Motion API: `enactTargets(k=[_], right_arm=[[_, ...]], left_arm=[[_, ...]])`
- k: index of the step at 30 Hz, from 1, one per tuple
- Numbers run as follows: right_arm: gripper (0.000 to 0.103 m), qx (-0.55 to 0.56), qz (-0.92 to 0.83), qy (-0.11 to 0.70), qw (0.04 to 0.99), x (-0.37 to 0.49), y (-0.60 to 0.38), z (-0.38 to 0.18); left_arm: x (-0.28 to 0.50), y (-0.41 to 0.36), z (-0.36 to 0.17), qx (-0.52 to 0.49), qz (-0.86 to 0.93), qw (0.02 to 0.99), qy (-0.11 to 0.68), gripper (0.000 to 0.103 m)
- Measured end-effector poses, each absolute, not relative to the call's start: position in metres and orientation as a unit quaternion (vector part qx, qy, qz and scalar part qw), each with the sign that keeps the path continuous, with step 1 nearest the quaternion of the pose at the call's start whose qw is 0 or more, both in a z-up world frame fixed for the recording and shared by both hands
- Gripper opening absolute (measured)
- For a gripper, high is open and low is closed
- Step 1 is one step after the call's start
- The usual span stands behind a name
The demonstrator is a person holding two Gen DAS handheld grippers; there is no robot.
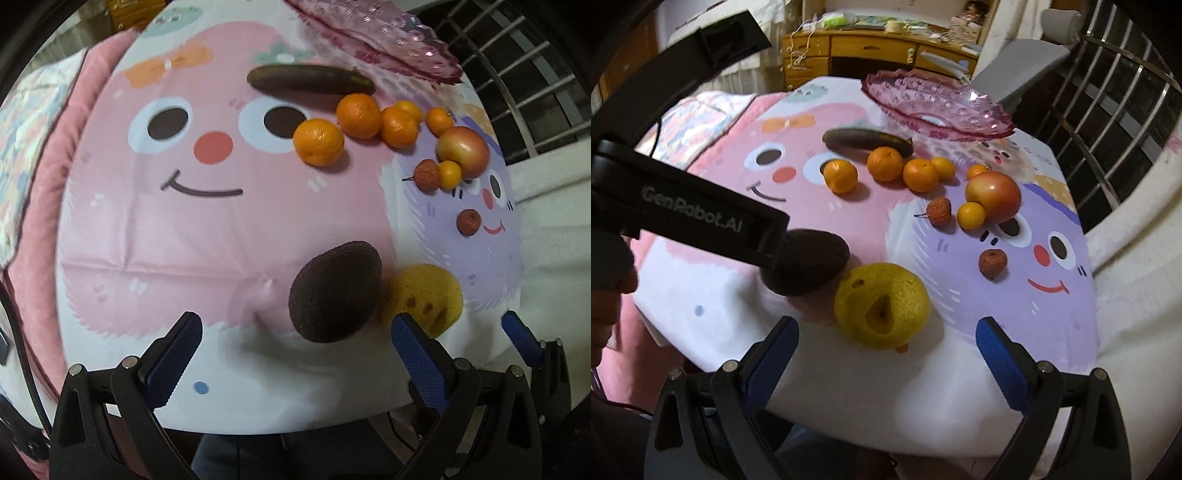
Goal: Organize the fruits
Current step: 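Grasp the dark avocado with the left gripper while the right gripper grasps the yellow pear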
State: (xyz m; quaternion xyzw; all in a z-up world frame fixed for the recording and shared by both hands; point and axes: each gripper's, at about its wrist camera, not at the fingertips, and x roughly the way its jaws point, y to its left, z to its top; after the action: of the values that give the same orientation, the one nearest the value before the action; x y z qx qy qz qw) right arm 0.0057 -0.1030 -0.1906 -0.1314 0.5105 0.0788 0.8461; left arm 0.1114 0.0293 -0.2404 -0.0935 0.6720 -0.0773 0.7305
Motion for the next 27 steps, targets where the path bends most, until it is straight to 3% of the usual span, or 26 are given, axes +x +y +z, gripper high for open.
enactTargets(k=[8, 13, 18, 25, 27], right_arm=[[0.097, -0.151, 0.132, 0.535, 0.82, 0.028, -0.104, -0.223], [0.088, -0.142, 0.153, 0.547, 0.81, 0.04, -0.106, -0.229], [0.077, -0.132, 0.17, 0.562, 0.799, 0.047, -0.108, -0.234], [0.076, -0.127, 0.175, 0.563, 0.797, 0.049, -0.11, -0.235], [0.076, -0.127, 0.173, 0.565, 0.797, 0.049, -0.11, -0.235]], left_arm=[[0.123, 0.02, -0.266, -0.127, -0.075, 0.714, 0.684, 0.095], [0.131, 0.014, -0.275, -0.14, -0.072, 0.702, 0.695, 0.091], [0.135, 0.006, -0.284, -0.147, -0.073, 0.692, 0.703, 0.078], [0.136, 0.0, -0.295, -0.156, -0.077, 0.682, 0.71, 0.073], [0.134, 0.002, -0.293, -0.161, -0.083, 0.686, 0.705, 0.065]])
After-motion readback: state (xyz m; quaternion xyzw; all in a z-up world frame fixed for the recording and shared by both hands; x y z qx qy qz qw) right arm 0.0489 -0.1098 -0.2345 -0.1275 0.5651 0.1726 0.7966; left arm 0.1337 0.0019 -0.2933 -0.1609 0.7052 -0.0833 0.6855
